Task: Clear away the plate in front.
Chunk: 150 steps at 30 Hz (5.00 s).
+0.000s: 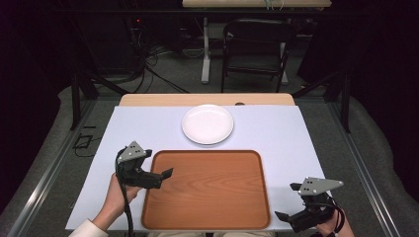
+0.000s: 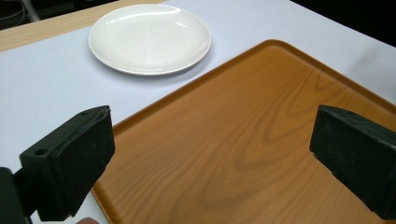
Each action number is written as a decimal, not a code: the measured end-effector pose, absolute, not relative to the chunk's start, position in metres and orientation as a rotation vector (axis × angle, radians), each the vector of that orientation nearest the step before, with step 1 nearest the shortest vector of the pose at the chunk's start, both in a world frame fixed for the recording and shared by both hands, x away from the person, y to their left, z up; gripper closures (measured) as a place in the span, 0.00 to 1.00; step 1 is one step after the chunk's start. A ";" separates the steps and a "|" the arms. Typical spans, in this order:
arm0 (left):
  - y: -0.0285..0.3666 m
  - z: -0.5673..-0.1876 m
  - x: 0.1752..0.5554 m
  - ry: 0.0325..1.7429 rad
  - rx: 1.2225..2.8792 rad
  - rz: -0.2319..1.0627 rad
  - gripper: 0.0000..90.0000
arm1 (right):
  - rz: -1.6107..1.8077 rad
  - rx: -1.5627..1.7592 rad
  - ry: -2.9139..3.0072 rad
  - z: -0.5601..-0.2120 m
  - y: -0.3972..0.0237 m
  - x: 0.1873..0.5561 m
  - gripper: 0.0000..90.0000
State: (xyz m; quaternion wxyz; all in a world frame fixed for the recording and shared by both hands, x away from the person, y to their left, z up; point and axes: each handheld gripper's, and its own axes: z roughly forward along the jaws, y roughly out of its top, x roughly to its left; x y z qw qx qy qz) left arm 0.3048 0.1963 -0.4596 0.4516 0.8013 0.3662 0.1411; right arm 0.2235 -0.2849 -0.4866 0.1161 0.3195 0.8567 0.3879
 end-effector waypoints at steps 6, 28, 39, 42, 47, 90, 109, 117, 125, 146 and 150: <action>0.184 -0.455 0.318 0.926 1.965 0.356 0.00 | 1.136 0.929 2.506 -0.487 -0.285 0.223 0.00; 0.147 -0.447 0.374 1.094 1.781 0.214 0.00 | 1.132 0.929 2.518 -0.487 -0.284 0.224 0.00; 0.133 -0.471 0.403 1.257 1.678 0.144 0.00 | 1.135 0.928 2.519 -0.487 -0.285 0.224 0.00; 0.132 -0.476 0.410 1.292 1.662 0.143 0.01 | 1.132 0.934 2.523 -0.488 -0.285 0.225 0.00; 0.131 -0.485 0.420 1.362 1.618 0.139 0.00 | 1.137 0.927 2.524 -0.488 -0.285 0.225 0.00; 0.110 -0.558 0.444 1.759 1.097 -0.081 0.30 | 1.124 0.915 2.551 -0.489 -0.284 0.225 0.00; 0.108 -0.569 0.452 1.877 0.975 -0.075 0.61 | 1.125 0.916 2.559 -0.489 -0.283 0.226 0.00; 0.105 -0.573 0.456 1.908 0.942 -0.060 0.69 | 1.125 0.919 2.561 -0.489 -0.283 0.226 0.00; 0.110 -0.578 0.459 1.912 0.901 -0.064 0.78 | 1.130 0.904 2.561 -0.489 -0.283 0.226 0.00; 0.115 -0.584 0.455 1.871 0.792 -0.162 0.95 | 1.132 0.902 2.561 -0.489 -0.283 0.226 0.00; 0.117 -0.587 0.454 1.863 0.760 -0.202 0.95 | 1.133 0.900 2.559 -0.489 -0.283 0.226 0.00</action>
